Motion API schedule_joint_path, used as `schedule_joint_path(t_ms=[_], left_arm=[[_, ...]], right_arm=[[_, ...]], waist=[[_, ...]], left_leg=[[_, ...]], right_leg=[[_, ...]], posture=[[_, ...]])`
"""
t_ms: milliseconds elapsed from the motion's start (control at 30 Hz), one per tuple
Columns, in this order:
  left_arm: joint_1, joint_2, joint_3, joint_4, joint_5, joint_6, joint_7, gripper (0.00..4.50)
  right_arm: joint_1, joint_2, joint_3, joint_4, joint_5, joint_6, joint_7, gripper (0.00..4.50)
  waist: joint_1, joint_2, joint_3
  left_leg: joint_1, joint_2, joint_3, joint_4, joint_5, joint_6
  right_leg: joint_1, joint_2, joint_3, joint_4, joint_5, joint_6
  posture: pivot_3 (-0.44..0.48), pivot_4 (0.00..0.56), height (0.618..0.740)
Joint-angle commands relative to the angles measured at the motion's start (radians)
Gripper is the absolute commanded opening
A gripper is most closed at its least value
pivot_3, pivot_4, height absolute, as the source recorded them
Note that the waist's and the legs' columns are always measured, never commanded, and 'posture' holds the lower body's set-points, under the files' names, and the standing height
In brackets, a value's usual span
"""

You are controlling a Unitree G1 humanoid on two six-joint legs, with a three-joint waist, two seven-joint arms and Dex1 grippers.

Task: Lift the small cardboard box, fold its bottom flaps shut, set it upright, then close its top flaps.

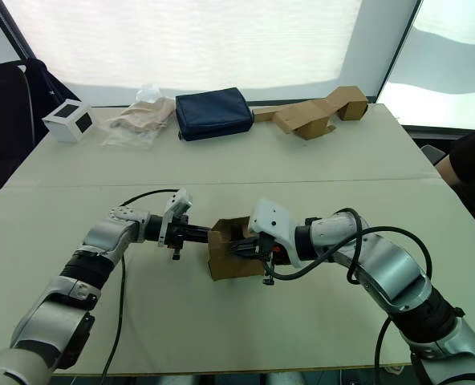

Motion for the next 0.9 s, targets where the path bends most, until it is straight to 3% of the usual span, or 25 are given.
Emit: schedule_joint_path(t_ms=[33, 433, 733, 900], left_arm=[[0.003, 0.005, 0.023, -0.038, -0.015, 0.002, 0.002, 0.08], [0.016, 0.052, 0.084, -0.089, -0.040, 0.025, 0.029, 0.08], [0.163, 0.224, 0.176, -0.560, -0.218, 0.283, 0.039, 0.08], [0.225, 0.236, 0.196, -0.748, -0.316, 0.390, 0.106, 0.08]], right_arm=[[0.002, 0.020, -0.007, 0.004, -0.009, -0.026, 0.003, 0.00], [0.023, 0.068, -0.005, 0.043, -0.022, -0.035, 0.009, 0.00], [0.032, 0.075, -0.013, 0.069, -0.035, -0.063, 0.017, 0.00], [0.035, 0.080, -0.015, 0.077, -0.037, -0.073, 0.023, 0.00]], waist=[[-0.001, 0.000, 0.000], [-0.004, 0.000, 0.000], [-0.002, 0.000, 0.000], [0.000, 0.000, 0.000]], left_leg=[[0.000, 0.000, 0.000, 0.000, 0.000, 0.000], [0.000, 0.000, 0.000, 0.000, 0.000, 0.000], [0.000, 0.000, 0.000, 0.000, 0.000, 0.000], [0.000, 0.000, 0.000, 0.000, 0.000, 0.000]], right_leg=[[0.000, 0.000, 0.000, 0.000, 0.000, 0.000], [0.000, 0.000, 0.000, 0.000, 0.000, 0.000], [0.000, -0.003, 0.000, 0.001, 0.000, 0.000], [0.000, -0.004, 0.000, 0.001, 0.000, 0.000]], posture=[[0.000, 0.150, 0.740], [0.000, 0.150, 0.740], [0.000, 0.150, 0.740], [0.000, 0.150, 0.740]])
